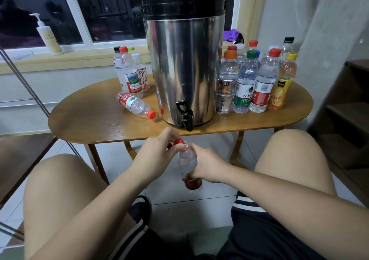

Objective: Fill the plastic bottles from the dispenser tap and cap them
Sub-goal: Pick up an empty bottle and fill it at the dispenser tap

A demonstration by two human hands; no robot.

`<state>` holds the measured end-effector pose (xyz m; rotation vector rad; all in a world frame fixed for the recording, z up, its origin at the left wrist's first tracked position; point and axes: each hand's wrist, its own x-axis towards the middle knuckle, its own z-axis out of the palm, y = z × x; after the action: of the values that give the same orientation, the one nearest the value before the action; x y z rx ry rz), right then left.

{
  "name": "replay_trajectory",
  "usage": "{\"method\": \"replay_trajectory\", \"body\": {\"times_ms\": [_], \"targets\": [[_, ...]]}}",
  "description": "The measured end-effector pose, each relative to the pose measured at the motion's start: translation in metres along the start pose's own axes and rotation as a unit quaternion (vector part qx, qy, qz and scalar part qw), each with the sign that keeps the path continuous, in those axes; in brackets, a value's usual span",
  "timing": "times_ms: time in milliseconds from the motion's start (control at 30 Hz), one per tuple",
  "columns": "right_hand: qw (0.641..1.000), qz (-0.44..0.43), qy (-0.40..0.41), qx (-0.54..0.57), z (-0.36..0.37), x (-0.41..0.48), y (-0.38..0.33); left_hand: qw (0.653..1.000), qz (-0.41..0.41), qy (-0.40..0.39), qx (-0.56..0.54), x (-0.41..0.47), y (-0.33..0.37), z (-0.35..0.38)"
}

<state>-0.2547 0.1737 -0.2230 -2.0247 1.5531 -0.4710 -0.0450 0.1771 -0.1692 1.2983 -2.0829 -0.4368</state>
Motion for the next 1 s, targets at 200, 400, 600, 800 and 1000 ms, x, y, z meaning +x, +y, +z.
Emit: {"method": "replay_trajectory", "body": {"times_ms": [200,400,600,800,1000], "targets": [[0.999,-0.001,-0.008,-0.050,0.000,-0.004,-0.004,0.995,0.023,-0.008,0.099,0.005,0.001,-0.002],[0.993,-0.014,-0.013,-0.119,0.004,-0.010,-0.005,0.969,0.006,-0.043,0.243,0.010,0.007,-0.002],[0.986,-0.008,-0.022,-0.165,0.006,-0.011,-0.007,0.982,0.024,-0.138,0.124,0.008,0.001,-0.011],[0.988,-0.012,-0.014,-0.150,0.012,-0.009,-0.009,0.985,0.019,-0.153,0.072,0.007,-0.004,-0.021],[0.987,-0.015,-0.007,-0.157,0.013,-0.004,-0.006,0.984,-0.004,-0.150,0.095,0.012,-0.003,-0.025]]}}
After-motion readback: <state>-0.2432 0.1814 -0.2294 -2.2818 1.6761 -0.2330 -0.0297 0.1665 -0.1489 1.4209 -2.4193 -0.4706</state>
